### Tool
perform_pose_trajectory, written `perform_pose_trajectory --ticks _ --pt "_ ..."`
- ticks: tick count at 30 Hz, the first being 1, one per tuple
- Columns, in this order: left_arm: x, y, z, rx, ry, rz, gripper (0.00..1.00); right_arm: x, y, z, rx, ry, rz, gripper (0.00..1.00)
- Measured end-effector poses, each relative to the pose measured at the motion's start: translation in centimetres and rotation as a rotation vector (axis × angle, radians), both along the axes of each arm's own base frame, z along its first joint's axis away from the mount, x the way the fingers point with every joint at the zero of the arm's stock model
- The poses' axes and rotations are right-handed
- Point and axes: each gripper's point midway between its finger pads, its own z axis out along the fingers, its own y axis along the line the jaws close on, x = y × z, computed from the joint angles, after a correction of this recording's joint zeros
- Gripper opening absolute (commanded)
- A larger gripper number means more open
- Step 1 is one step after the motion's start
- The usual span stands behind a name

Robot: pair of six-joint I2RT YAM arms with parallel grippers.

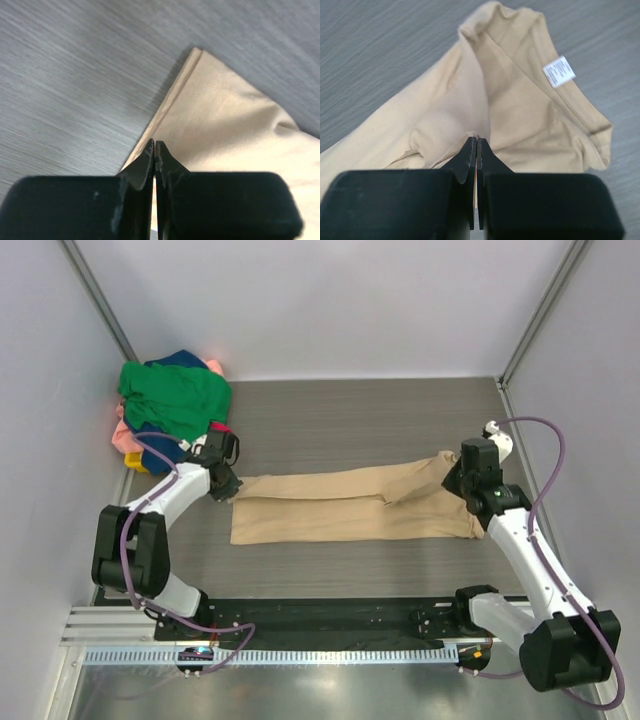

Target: Fold and stack the t-shirts

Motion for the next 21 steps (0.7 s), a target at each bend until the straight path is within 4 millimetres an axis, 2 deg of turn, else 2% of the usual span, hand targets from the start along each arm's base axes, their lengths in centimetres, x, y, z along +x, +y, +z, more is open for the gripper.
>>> perform_pose_trajectory --ticks 1,2,3,4,5,7,10,13,16,19,21 --pt "-0.4 0.1 -0.3 0.002 0.007 0.0 0.02 -0.5 -0.3 -0.5 0.005 0.006 -0.028 0.01" --pt "-0.7 0.1 -0.5 0.004 0.012 0.0 0.25 -1.1 -0.6 -1.1 0.011 0.014 -0.055 0.02" --pt "-1.3 0.3 -0.9 0.012 0.024 -0.004 0.38 -1.9 -0.9 -1.8 0.016 0.026 -0.082 0.14" --pt "-1.8 0.5 -1.3 0.016 0.034 -0.002 0.51 -2.5 -1.1 -2.4 0.025 0.033 -0.111 0.5" --pt "-2.4 0.6 -1.6 0.02 0.044 -0.003 0.66 -3.2 -1.4 -2.9 0.036 0.04 -0.143 0.62" --pt "-3.2 0.9 -2.0 0.024 0.054 0.003 0.7 -4.2 -1.9 -3.6 0.049 0.04 -0.192 0.75" --pt "-3.7 1.0 -2.0 0.027 0.051 0.007 0.7 -4.7 -2.0 -3.4 0.082 0.017 -0.237 0.75" --pt "-3.6 0.8 -1.5 0.03 0.03 -0.001 0.69 -4.2 -1.6 -2.9 0.117 -0.015 -0.233 0.75" --pt "-3.3 0.0 -1.2 0.035 0.015 -0.026 0.67 -3.3 -0.5 -3.5 0.154 -0.002 -0.197 0.73" --pt "-2.4 -1.6 -1.0 0.033 0.008 -0.074 0.66 -1.9 1.2 -6.0 0.195 0.082 -0.145 0.73" --pt "-1.4 -3.0 -1.1 0.026 0.005 -0.11 0.65 -1.6 2.0 -8.3 0.213 0.163 -0.123 0.73"
